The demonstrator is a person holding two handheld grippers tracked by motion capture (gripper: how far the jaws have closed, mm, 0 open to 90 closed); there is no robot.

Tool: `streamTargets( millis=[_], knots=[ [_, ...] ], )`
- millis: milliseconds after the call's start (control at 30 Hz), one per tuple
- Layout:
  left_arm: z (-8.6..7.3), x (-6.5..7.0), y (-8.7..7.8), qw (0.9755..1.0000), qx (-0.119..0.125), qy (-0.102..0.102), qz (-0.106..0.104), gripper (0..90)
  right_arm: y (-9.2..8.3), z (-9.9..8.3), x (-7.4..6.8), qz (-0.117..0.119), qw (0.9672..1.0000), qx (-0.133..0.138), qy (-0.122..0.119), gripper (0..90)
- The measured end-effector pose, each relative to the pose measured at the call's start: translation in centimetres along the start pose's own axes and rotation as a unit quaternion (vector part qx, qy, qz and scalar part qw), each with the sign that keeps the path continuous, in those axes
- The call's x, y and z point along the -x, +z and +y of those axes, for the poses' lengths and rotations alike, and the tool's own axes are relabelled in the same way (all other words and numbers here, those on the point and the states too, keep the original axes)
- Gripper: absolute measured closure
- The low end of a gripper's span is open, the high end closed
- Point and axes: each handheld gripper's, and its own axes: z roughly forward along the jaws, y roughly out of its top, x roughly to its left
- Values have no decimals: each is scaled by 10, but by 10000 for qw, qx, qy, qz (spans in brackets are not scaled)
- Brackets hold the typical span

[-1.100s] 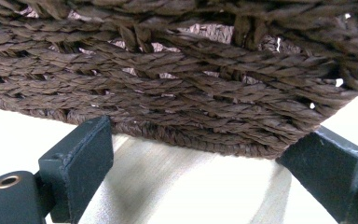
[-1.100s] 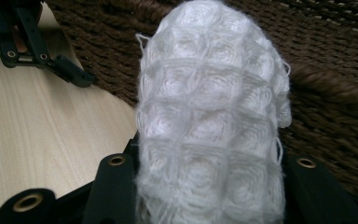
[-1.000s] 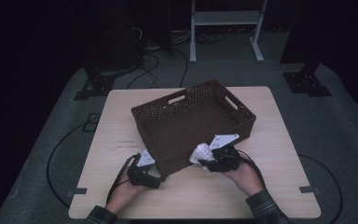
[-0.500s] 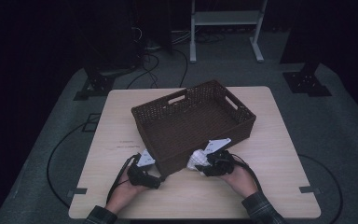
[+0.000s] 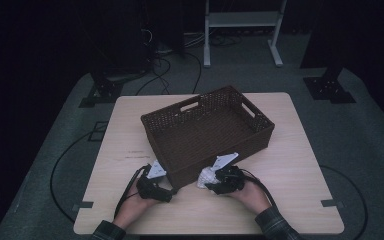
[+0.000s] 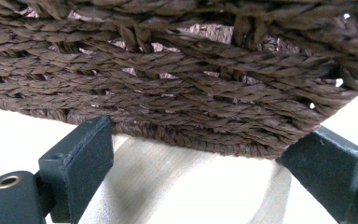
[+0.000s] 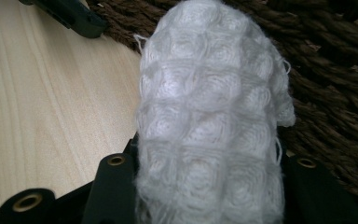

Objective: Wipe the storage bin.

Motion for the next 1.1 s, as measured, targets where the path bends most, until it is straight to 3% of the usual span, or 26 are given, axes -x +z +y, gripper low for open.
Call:
streamTargets(
  millis=[233,1100],
  knots=[
    [0,0,0,10000,1,-2,1,88,-6,4,-3,-29,10000,56,-66,540],
    [0,0,0,10000,-18,8,-5,88,-49,38,-19,-53,9962,757,-420,541]
  ],
)
